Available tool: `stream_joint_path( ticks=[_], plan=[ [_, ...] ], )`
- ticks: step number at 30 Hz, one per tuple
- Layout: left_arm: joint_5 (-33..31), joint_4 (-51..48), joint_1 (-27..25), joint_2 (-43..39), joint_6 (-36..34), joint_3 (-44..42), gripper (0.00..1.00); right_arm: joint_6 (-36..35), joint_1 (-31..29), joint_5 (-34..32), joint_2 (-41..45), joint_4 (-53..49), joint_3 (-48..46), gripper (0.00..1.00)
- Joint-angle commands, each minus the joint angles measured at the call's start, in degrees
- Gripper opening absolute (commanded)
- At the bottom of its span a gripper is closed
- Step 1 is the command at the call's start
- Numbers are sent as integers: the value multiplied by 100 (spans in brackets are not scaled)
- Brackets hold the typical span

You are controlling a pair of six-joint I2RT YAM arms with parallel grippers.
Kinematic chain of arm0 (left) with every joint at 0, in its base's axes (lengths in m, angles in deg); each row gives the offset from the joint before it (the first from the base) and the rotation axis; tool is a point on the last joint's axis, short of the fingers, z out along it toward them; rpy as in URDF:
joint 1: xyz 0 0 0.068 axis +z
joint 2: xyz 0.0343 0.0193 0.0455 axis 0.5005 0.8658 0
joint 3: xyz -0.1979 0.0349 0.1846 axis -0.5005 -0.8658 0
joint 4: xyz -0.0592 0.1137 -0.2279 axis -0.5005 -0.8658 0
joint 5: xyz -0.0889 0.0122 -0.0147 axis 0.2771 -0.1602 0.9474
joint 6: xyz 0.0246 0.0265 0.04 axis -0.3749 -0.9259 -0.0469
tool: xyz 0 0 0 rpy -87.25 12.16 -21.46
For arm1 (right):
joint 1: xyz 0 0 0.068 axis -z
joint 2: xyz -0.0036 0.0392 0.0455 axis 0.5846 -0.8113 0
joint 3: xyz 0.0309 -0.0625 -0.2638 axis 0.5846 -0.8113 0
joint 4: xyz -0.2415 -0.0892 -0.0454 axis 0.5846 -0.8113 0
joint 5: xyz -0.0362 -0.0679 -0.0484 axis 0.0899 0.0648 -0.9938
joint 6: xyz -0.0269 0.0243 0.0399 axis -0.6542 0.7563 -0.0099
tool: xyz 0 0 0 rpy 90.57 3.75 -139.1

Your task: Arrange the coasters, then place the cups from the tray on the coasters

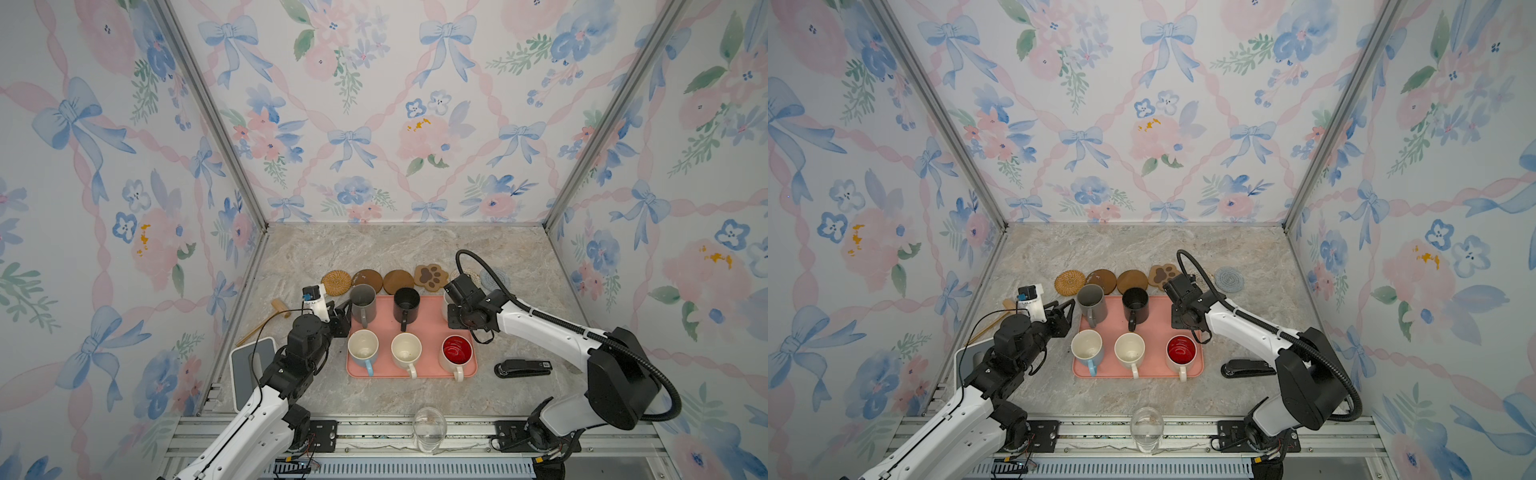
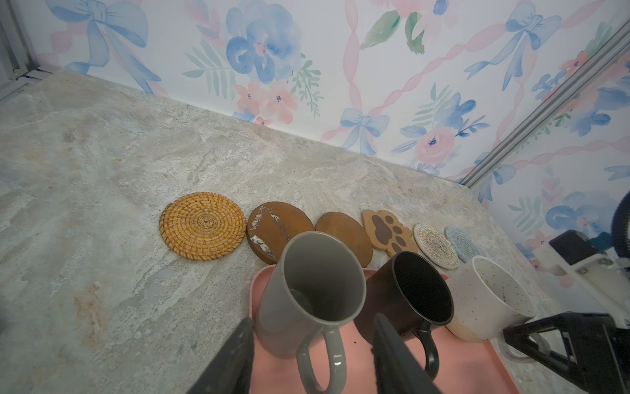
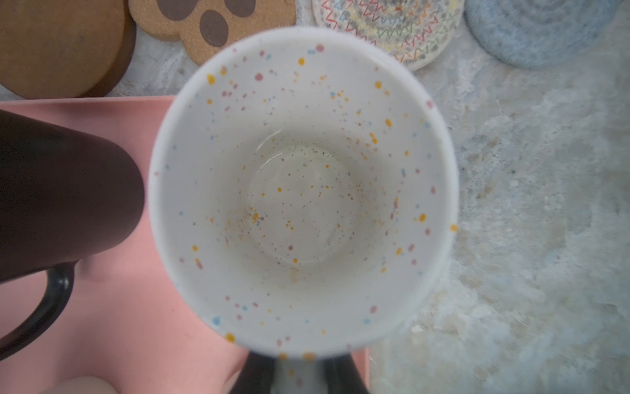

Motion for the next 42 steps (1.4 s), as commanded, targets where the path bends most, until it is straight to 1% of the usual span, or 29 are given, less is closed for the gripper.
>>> stream_joint_path(
  ticks=[1,12,21,29,35,42],
  plan=[
    [-61,131,-15,-66,-135,-82,52,-79,-3,-133,353,123,322,0],
    [-59,162,-15,-57,-153,-91,52,-9,14,26,311,284,152,0],
    [-61,198,-15,-45,-147,-110,52,-71,5,-205,482,347,88,0],
    [-55,187,-14,-52,-152,-107,52,-70,-4,-265,552,469,-32,0],
    [-63,180,-14,-69,-150,-100,52,-198,38,-378,600,359,145,0],
    [-61,168,-14,-74,-145,-111,52,-374,230,-289,689,239,344,0]
  ],
)
